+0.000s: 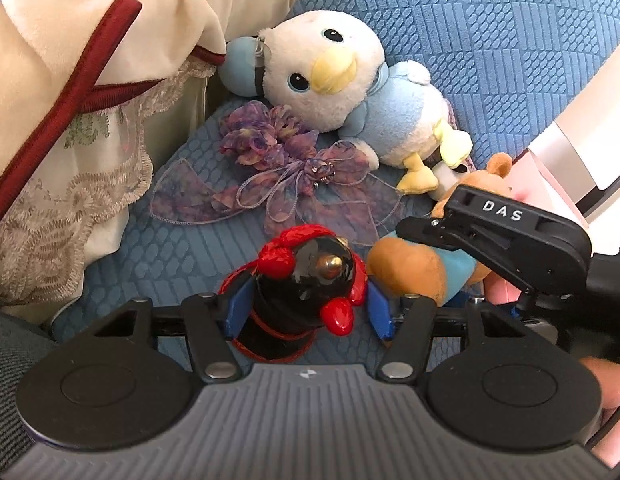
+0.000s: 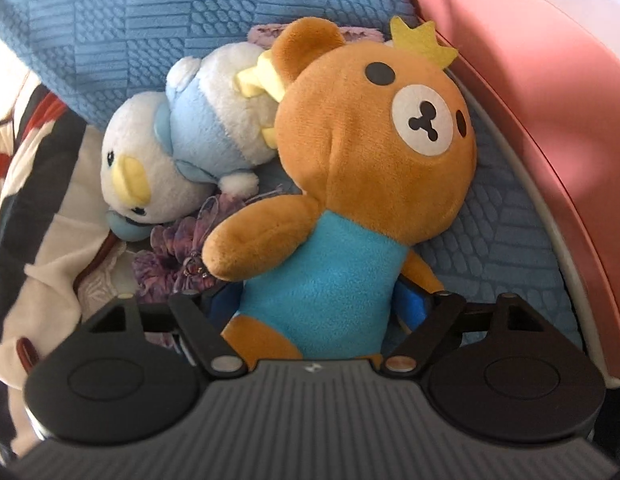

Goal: Organize objects
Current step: 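Lift the figurine with the left tool while the right tool lifts the bear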

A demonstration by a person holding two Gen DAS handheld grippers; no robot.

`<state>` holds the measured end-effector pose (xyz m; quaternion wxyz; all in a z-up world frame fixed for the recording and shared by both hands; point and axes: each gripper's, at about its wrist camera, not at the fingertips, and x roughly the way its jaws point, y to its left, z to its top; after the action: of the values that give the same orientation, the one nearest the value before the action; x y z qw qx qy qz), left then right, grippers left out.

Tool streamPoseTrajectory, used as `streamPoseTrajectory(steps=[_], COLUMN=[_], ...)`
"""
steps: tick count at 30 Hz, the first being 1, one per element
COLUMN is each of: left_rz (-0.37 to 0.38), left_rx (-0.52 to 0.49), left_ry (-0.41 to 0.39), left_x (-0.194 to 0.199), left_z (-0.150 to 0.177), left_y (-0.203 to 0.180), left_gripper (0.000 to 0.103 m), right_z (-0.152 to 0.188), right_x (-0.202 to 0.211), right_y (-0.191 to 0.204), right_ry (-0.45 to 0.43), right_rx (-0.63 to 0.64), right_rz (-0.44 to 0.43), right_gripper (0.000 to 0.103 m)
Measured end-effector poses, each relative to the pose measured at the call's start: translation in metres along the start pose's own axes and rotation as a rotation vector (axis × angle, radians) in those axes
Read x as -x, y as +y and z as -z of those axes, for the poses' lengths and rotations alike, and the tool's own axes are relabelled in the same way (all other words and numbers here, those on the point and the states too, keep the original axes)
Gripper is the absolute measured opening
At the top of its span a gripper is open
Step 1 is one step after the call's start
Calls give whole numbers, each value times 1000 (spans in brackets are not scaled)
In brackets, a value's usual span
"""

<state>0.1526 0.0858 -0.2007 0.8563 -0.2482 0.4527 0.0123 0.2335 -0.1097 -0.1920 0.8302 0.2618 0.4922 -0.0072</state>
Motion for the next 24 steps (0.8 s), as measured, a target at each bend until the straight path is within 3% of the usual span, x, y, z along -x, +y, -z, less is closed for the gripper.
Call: streamPoseTrajectory(steps=[6,12,14,21,24], left_rz=[35,23,11,-35,-47], left_rx=[25,18,0,-38,-60], left_ry=[0,29,29,-6,-36], left_x=[3,-3,-5,-9,-8], left_z=[1,2,5,11,10], left_y=[3,2,0,-5,-8], left_gripper=[65,67,72,74,73], right_z=[1,5,8,29,37], right_x=[13,38,45,53,58], right_y=[10,9,5,-18,-20], right_ry=[-1,5,10,89,80], right_rx=[157,406,471,570,606], right_rz=[-4,38,59,79,76], right_gripper=[62,61,61,61,61])
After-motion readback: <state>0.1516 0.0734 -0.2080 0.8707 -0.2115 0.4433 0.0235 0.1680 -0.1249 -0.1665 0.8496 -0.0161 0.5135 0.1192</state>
